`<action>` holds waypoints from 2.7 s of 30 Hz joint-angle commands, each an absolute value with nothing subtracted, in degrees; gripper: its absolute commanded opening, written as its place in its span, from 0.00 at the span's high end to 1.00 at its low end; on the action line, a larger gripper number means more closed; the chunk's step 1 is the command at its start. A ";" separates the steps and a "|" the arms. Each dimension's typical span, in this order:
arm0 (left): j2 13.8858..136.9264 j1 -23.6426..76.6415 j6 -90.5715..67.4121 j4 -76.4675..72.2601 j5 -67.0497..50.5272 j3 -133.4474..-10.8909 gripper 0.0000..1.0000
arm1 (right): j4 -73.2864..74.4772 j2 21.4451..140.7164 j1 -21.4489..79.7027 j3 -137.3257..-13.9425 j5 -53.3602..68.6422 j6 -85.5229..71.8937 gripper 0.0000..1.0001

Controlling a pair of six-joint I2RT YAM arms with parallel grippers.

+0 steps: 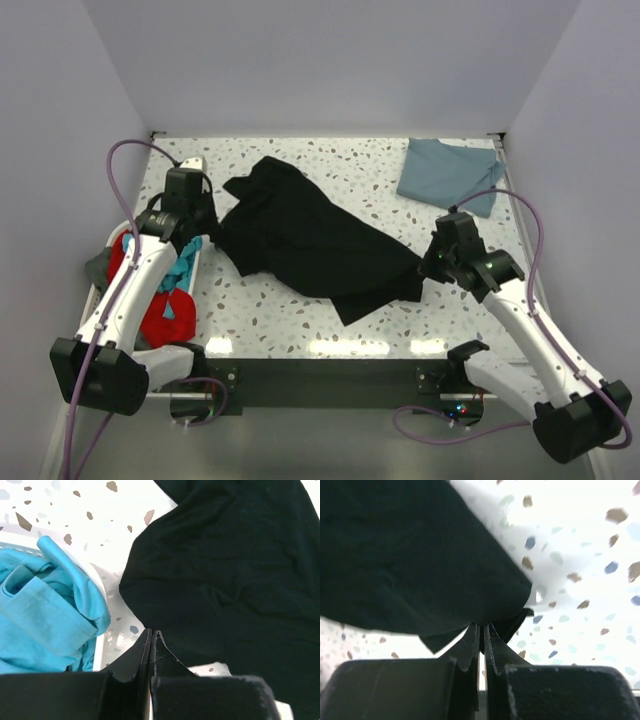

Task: Fold and stack the t-shirts
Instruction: Flatten the tshirt out

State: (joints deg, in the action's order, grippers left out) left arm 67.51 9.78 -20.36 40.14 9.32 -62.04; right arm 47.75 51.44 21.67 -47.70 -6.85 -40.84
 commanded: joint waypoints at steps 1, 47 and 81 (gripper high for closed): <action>67.85 9.05 -17.67 40.08 11.08 -65.04 1.00 | 48.43 56.15 21.01 -53.52 -15.54 -38.24 1.00; 72.51 8.61 -17.05 33.93 5.10 -56.25 1.00 | 35.53 61.25 12.22 -32.17 -6.69 -42.71 0.32; 90.26 -1.39 -19.16 29.44 -5.89 -72.59 1.00 | 36.99 102.46 12.13 -76.45 -6.68 -28.92 0.95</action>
State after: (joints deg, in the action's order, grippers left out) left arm 88.23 0.95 -17.98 32.67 -2.83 -69.63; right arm 33.01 100.07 12.25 -71.42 -4.99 -29.52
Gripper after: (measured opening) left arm 0.013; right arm 0.053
